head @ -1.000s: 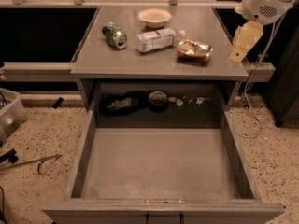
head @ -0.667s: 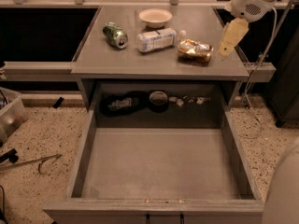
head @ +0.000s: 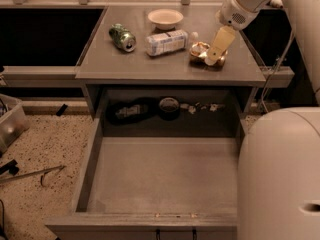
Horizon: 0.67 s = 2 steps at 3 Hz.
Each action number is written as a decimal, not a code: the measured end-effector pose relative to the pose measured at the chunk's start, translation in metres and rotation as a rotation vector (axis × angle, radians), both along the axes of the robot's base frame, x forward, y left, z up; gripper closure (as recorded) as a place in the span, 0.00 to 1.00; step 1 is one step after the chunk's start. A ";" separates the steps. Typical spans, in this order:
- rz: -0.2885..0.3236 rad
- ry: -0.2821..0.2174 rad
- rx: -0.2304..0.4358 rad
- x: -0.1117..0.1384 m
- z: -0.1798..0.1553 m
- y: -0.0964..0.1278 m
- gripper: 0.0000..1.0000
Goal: Place orange can into top drawer
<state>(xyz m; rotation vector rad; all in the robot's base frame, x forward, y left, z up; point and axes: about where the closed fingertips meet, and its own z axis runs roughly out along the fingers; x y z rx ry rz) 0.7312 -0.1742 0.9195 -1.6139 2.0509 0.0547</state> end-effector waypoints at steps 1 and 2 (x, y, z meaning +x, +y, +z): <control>0.050 0.032 0.061 0.017 -0.025 0.033 0.00; 0.050 0.032 0.061 0.017 -0.025 0.033 0.00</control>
Offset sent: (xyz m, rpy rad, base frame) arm 0.0134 0.0283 -0.0198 0.0500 0.0276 0.0438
